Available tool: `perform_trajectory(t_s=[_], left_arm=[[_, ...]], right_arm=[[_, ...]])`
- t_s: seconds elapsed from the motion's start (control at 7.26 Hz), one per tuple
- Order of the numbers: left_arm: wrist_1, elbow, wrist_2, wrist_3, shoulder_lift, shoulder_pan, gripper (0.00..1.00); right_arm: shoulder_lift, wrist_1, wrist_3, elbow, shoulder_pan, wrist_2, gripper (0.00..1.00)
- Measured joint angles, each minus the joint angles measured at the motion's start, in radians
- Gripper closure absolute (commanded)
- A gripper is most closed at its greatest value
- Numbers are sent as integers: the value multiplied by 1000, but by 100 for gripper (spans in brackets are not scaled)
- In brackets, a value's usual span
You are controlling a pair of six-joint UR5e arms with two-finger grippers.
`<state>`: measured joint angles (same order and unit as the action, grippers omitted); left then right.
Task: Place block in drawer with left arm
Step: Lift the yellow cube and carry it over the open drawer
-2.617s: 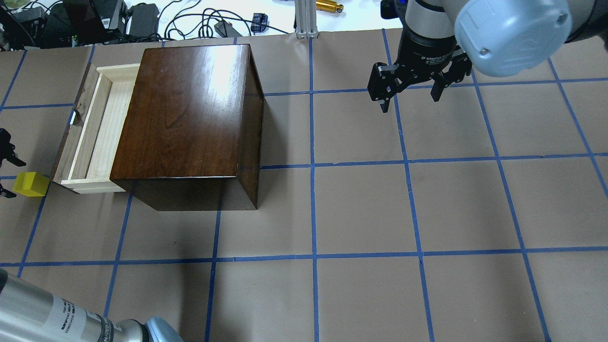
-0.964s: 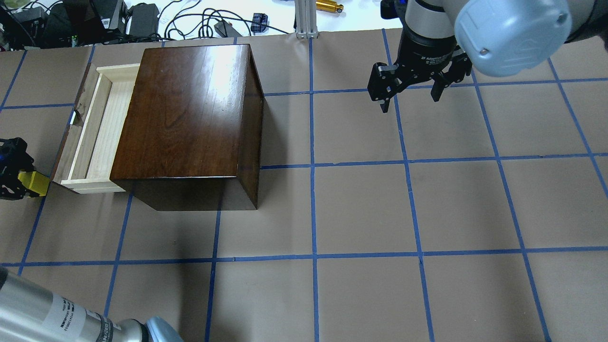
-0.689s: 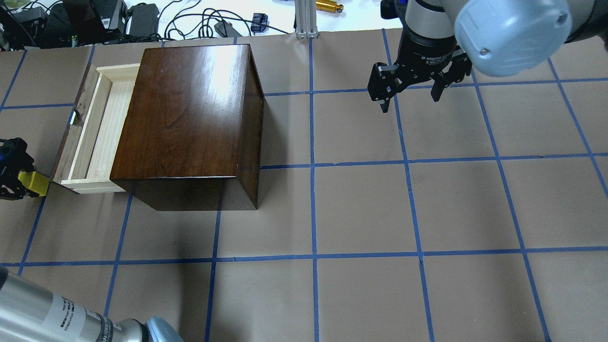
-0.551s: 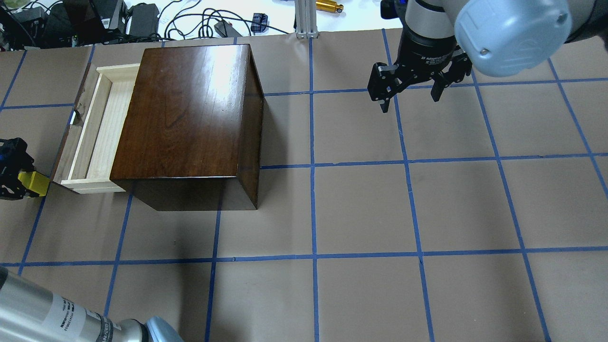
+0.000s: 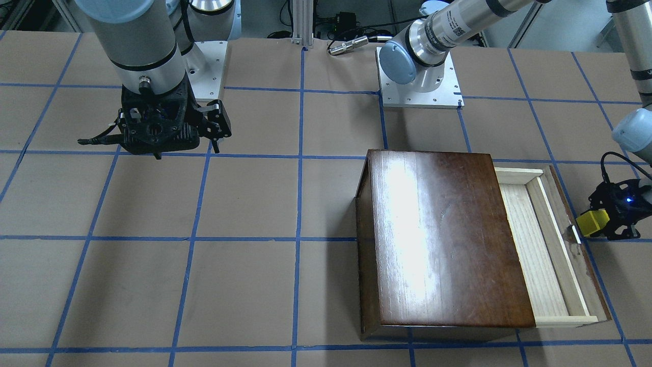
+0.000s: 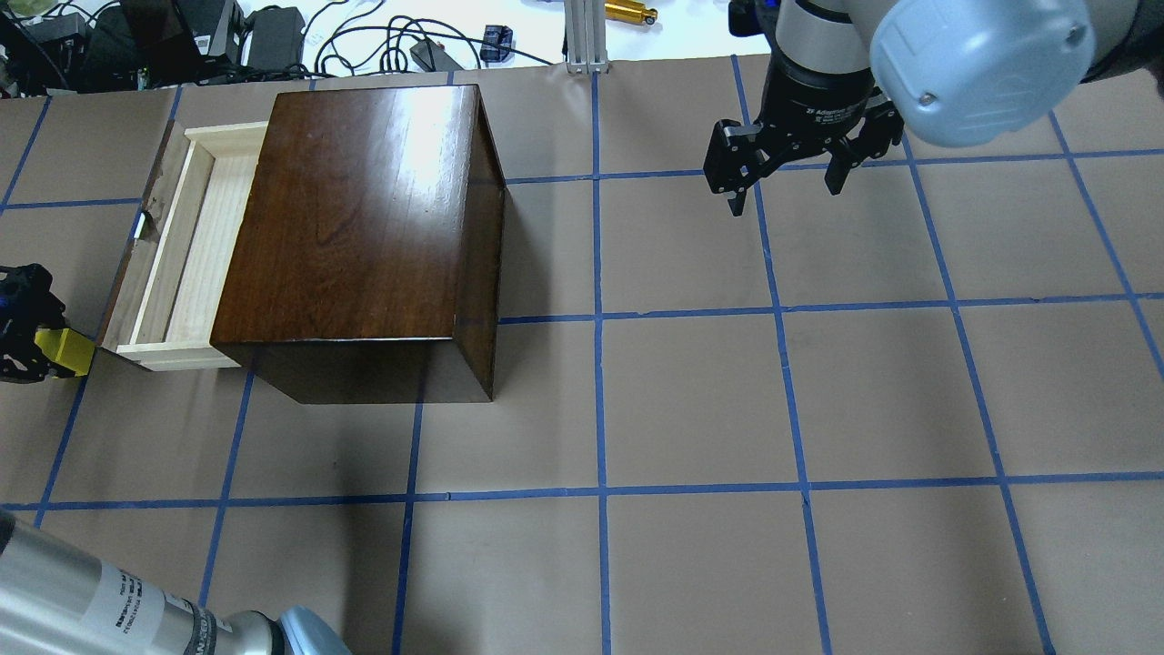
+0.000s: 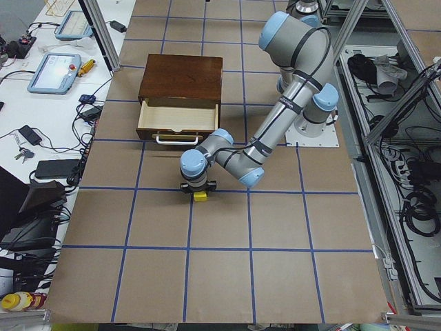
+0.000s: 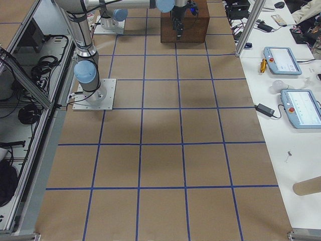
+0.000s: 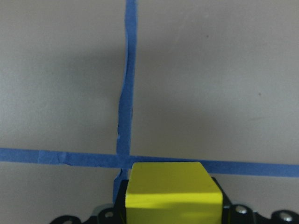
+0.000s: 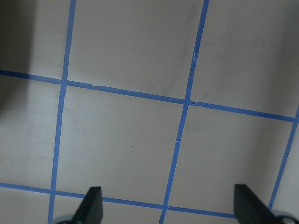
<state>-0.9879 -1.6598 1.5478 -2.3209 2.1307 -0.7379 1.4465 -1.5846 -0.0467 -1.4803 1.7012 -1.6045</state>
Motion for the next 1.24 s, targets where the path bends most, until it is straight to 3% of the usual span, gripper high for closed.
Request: perform_trajectory(t_s=[0.55, 1.24], left_arm=[[-19, 13, 3, -2, -52, -5, 74], [-239, 94, -45, 63, -252, -75, 74]], right_arm=[[0, 0, 0, 0, 0, 0, 0], [0, 0, -1, 0, 0, 0, 0]])
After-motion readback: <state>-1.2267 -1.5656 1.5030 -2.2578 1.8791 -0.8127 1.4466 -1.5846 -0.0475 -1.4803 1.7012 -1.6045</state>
